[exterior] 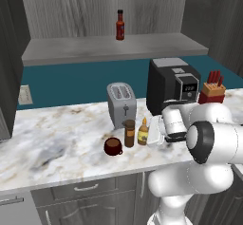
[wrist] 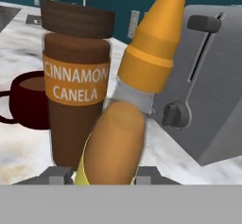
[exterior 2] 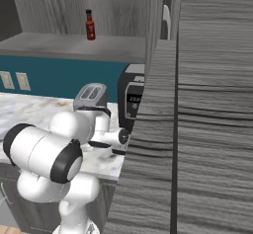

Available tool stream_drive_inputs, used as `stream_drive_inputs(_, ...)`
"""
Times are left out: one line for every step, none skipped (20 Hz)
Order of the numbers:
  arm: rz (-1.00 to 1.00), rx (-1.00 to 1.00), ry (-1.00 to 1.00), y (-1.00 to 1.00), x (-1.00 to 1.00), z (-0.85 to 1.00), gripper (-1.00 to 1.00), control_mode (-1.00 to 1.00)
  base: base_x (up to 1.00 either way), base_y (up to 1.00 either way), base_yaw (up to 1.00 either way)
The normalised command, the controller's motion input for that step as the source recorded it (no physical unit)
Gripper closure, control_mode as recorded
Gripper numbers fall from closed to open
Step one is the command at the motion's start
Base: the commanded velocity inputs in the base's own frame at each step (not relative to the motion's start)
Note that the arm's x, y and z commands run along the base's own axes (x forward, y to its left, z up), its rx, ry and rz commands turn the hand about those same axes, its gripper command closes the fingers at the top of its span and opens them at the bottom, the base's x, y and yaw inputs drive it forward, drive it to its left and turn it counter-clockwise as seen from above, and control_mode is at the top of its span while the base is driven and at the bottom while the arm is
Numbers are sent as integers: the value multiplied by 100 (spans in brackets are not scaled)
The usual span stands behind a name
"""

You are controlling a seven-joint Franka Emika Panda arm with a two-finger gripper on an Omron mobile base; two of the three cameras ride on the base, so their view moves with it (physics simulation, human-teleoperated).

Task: Pick the cinnamon and honey bottle from the cabinet and place them next to the mug.

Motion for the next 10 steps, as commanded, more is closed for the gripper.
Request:
stream_drive_inputs(0,-13,0,0,0,0,100,-100,0,0,0)
stream_drive_inputs(0,-13,0,0,0,0,100,-100,0,0,0)
stream_drive_inputs(0,-13,0,0,0,0,100,-100,0,0,0)
stream_drive_inputs(0,-11,0,0,0,0,100,-100,0,0,0)
stream_drive_inputs(0,-11,0,0,0,0,100,-100,0,0,0)
stream_drive_inputs(0,-8,0,0,0,0,100,-100,0,0,0)
stream_drive_inputs(0,-7,0,0,0,-4,100,-100,0,0,0)
stream_drive_inputs(0,-6,-2,0,0,-8,100,-100,0,0,0)
stream_drive_inputs(0,-4,-3,0,0,-10,100,-100,0,0,0)
stream_drive_inputs(0,-3,-3,0,0,-10,100,-100,0,0,0)
